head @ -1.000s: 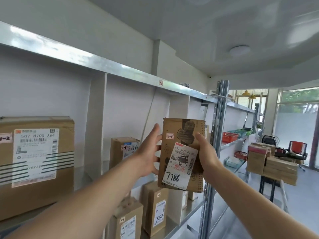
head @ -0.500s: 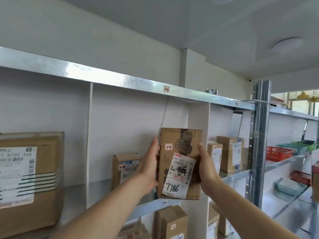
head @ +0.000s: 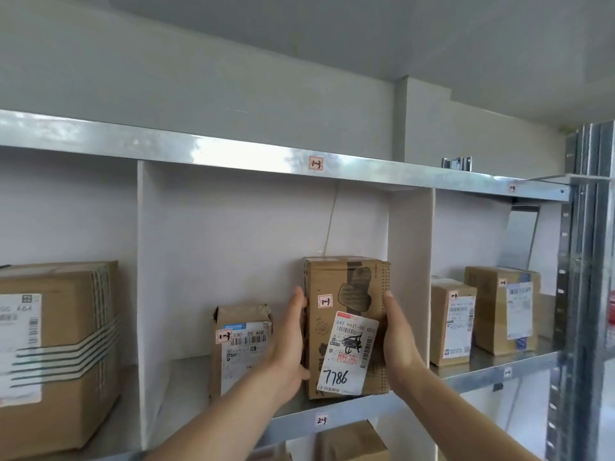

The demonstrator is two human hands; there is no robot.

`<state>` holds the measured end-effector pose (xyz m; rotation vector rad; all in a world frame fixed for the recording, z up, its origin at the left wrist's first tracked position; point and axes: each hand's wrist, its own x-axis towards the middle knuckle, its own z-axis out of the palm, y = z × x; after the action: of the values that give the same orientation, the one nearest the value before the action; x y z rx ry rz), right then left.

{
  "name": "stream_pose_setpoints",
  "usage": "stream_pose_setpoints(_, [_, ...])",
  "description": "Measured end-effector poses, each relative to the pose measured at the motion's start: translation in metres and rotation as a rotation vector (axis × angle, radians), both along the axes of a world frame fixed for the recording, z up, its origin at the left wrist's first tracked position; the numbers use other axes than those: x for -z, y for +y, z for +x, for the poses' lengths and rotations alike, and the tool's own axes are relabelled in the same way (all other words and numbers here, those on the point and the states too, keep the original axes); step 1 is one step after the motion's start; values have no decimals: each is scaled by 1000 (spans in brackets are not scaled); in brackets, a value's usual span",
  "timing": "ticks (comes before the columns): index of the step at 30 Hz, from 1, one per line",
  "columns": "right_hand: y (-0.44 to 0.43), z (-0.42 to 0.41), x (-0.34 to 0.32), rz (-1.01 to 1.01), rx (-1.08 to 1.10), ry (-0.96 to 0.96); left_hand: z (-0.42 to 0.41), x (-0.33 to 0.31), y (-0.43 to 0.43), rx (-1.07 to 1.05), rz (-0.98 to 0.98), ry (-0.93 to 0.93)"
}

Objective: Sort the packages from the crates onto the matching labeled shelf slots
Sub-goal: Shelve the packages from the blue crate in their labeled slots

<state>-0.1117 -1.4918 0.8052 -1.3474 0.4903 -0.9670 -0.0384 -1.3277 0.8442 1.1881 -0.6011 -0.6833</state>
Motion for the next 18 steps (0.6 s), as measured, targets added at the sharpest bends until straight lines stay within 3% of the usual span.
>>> stream_pose_setpoints(18, [-9, 1, 4, -18, -67, -1, -4, 8, -22, -99, -40, -5])
